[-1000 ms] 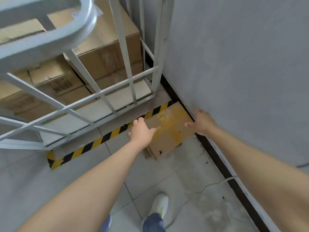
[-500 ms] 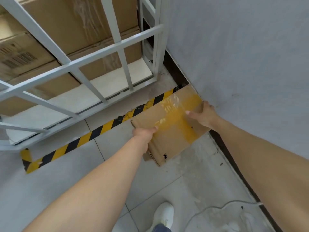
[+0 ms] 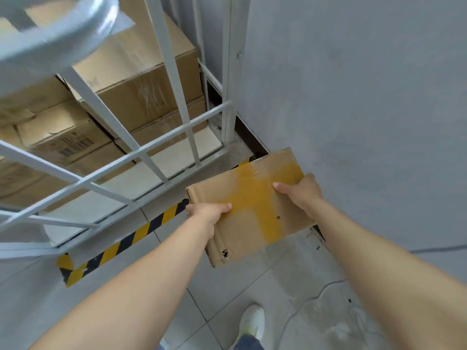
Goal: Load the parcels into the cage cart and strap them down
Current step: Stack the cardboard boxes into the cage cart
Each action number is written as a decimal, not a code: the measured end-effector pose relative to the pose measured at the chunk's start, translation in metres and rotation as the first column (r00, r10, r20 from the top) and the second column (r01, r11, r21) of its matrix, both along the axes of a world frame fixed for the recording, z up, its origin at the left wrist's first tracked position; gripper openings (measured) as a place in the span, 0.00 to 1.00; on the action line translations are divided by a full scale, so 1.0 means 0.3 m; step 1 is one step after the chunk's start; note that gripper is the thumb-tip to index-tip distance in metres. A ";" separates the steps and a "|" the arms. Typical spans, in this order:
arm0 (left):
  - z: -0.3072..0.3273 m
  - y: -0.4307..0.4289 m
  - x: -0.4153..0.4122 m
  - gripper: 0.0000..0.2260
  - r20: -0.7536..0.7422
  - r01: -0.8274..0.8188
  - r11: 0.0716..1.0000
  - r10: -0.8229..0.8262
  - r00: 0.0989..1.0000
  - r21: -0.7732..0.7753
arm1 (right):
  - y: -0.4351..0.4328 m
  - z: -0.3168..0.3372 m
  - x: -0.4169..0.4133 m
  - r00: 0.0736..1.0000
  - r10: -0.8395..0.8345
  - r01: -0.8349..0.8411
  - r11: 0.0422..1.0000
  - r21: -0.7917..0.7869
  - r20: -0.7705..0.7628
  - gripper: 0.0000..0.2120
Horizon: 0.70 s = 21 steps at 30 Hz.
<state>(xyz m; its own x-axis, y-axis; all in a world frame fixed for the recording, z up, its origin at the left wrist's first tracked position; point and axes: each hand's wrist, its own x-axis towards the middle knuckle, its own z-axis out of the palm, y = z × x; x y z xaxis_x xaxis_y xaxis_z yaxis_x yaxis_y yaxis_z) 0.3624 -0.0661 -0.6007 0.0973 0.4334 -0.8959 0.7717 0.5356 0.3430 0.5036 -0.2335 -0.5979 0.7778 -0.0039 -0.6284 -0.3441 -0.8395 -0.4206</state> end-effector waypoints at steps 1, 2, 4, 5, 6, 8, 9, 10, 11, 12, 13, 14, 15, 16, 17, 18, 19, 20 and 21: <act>0.101 0.001 -0.005 0.48 0.008 0.024 1.000 -0.024 1.000 0.005 | -0.009 0.094 -0.016 1.000 -0.027 0.027 1.000 0.010 0.012 0.49; 0.168 0.000 -0.007 0.49 0.011 0.035 0.999 -0.035 0.999 0.010 | -0.017 0.161 -0.031 0.998 -0.051 0.051 0.999 0.007 0.028 0.49; 0.331 -0.001 -0.009 0.49 0.018 0.063 0.998 -0.063 0.998 0.025 | -0.033 0.319 -0.059 0.993 -0.083 0.082 0.997 0.008 0.085 0.50; 0.430 -0.005 -0.011 0.48 0.032 0.087 0.996 -0.087 0.996 0.022 | -0.045 0.407 -0.075 0.990 -0.103 0.102 0.995 0.015 0.096 0.49; 0.531 -0.010 -0.015 0.48 0.045 0.114 0.993 -0.116 0.992 0.028 | -0.055 0.492 -0.090 0.986 -0.126 0.124 0.992 0.026 0.112 0.49; 0.706 -0.008 -0.013 0.49 0.077 0.193 0.980 -0.196 0.978 0.043 | -0.069 0.666 -0.112 0.976 -0.153 0.150 0.988 0.031 0.156 0.51; 0.787 -0.006 -0.007 0.51 0.100 0.240 0.970 -0.242 0.965 0.031 | -0.074 0.756 -0.123 0.973 -0.154 0.150 0.988 0.035 0.175 0.50; 0.836 0.001 0.003 0.54 0.133 0.283 0.959 -0.283 0.950 0.014 | -0.079 0.839 -0.127 0.968 -0.164 0.159 0.986 0.043 0.191 0.48; 0.839 0.021 0.028 0.55 0.149 0.304 0.952 -0.305 0.941 0.032 | -0.080 0.931 -0.136 0.961 -0.165 0.159 0.986 0.047 0.220 0.47; 0.833 0.040 0.058 0.55 0.160 0.314 0.948 -0.319 0.934 0.058 | -0.080 1.022 -0.140 0.954 -0.167 0.160 0.986 0.050 0.249 0.47; 0.846 0.057 0.088 0.55 0.168 0.317 0.943 -0.330 0.929 0.099 | -0.080 1.104 -0.137 0.946 -0.166 0.157 0.986 0.057 0.278 0.47; 0.888 0.076 0.106 0.55 0.184 0.319 0.938 -0.340 0.922 0.135 | -0.079 1.191 -0.138 0.939 -0.163 0.150 0.987 0.063 0.304 0.48; 0.940 0.097 0.123 0.55 0.216 0.307 0.937 -0.339 0.916 0.169 | -0.077 1.272 -0.131 0.930 -0.155 0.136 0.988 0.078 0.333 0.48; 1.046 0.098 0.123 0.55 0.236 0.295 0.930 -0.344 0.909 0.220 | -0.067 1.361 -0.130 0.921 -0.144 0.122 0.989 0.081 0.362 0.49; 1.115 0.117 0.133 0.56 0.257 0.269 0.926 -0.336 0.906 0.265 | -0.055 1.448 -0.132 0.911 -0.125 0.100 0.991 0.084 0.393 0.47; 1.229 0.117 0.115 0.58 0.292 0.245 0.923 -0.332 0.897 0.297 | -0.038 1.535 -0.136 0.902 -0.105 0.074 0.993 0.090 0.419 0.44; 1.394 0.103 0.066 0.58 0.337 0.238 0.918 -0.344 0.876 0.317 | -0.019 1.613 -0.138 0.890 -0.086 0.044 0.994 0.103 0.448 0.39; 1.517 0.101 0.025 0.53 0.380 0.213 0.914 -0.344 0.858 0.346 | 0.006 1.683 -0.144 0.873 -0.074 0.018 0.992 0.121 0.482 0.35; 1.624 0.106 -0.017 0.47 0.420 0.177 0.909 -0.338 0.842 0.378 | 0.034 1.745 -0.147 0.854 -0.076 0.001 0.989 0.145 0.514 0.33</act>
<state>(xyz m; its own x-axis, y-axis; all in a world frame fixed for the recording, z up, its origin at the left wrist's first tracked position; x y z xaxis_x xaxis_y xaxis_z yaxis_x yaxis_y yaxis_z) 0.3573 -0.0345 -0.1136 0.6154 0.5795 -0.5343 0.5693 0.1421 0.8098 0.4594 -0.2232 -0.0745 0.9912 0.0146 -0.1316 -0.0759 -0.7522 -0.6546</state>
